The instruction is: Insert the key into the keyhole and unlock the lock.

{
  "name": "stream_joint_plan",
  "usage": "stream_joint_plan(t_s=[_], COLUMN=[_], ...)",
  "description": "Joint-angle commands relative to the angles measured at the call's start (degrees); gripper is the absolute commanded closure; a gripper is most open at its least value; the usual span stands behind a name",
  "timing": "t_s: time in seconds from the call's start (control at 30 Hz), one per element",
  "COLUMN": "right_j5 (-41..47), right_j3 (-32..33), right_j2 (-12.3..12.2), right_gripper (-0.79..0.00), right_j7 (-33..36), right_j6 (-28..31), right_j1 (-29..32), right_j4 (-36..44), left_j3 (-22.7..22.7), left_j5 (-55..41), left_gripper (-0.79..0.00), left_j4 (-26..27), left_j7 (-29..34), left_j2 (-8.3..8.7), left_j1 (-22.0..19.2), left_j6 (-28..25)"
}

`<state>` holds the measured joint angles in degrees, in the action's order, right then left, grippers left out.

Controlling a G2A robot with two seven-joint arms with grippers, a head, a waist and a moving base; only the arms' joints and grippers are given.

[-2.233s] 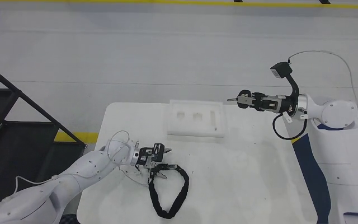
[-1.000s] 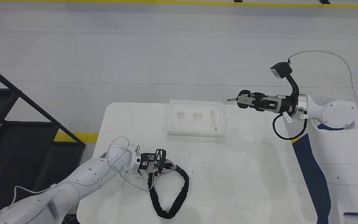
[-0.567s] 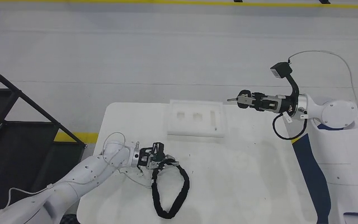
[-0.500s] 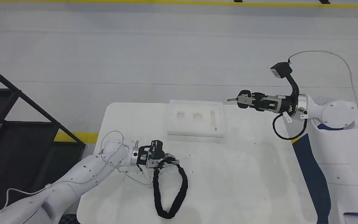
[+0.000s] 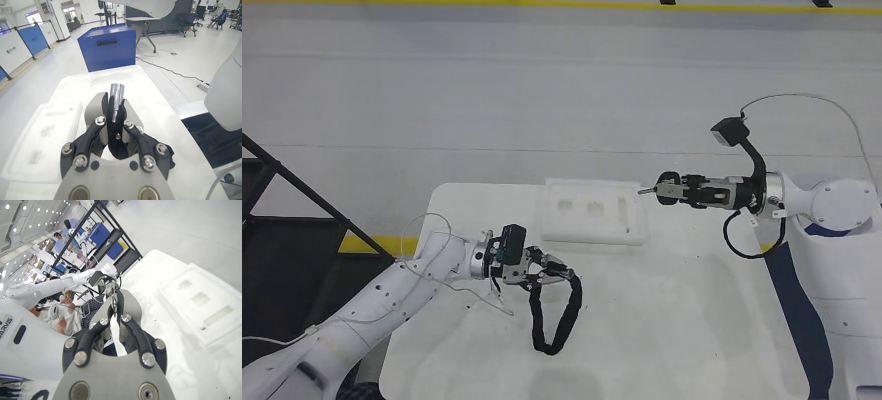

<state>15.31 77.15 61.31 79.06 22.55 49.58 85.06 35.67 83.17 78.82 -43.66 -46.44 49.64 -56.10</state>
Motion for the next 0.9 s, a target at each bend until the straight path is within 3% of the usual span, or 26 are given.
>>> stream_joint_plan(t_s=[0.0, 0.4, 0.73, 0.87], right_j5=[0.0, -3.0, -5.7, -5.2], right_j3=[-0.4, -2.5, -4.5, -4.5], right_j2=[-0.2, -1.3, -1.8, -1.8], right_gripper=[0.000, 0.000, 0.000, 0.000], right_j7=[2.0, 5.8, 3.7, 2.7], right_j6=[-1.4, -8.5, -10.9, -10.4], right_j1=[-0.2, -0.3, 0.3, 0.4], right_j4=[1.3, 7.6, 9.1, 9.2], left_j3=[0.7, 2.6, 0.6, 0.6], left_j5=[-0.6, -4.0, -2.3, -2.3], left_gripper=[0.000, 0.000, 0.000, 0.000], left_j4=[1.1, 4.3, -0.1, -0.4], left_j7=[0.6, 2.4, -3.5, -4.0], left_j2=[-0.14, -2.22, -5.64, -5.83], left_j1=[-0.3, -2.2, -4.8, -4.9], left_j6=[0.7, 4.7, 9.6, 9.8])
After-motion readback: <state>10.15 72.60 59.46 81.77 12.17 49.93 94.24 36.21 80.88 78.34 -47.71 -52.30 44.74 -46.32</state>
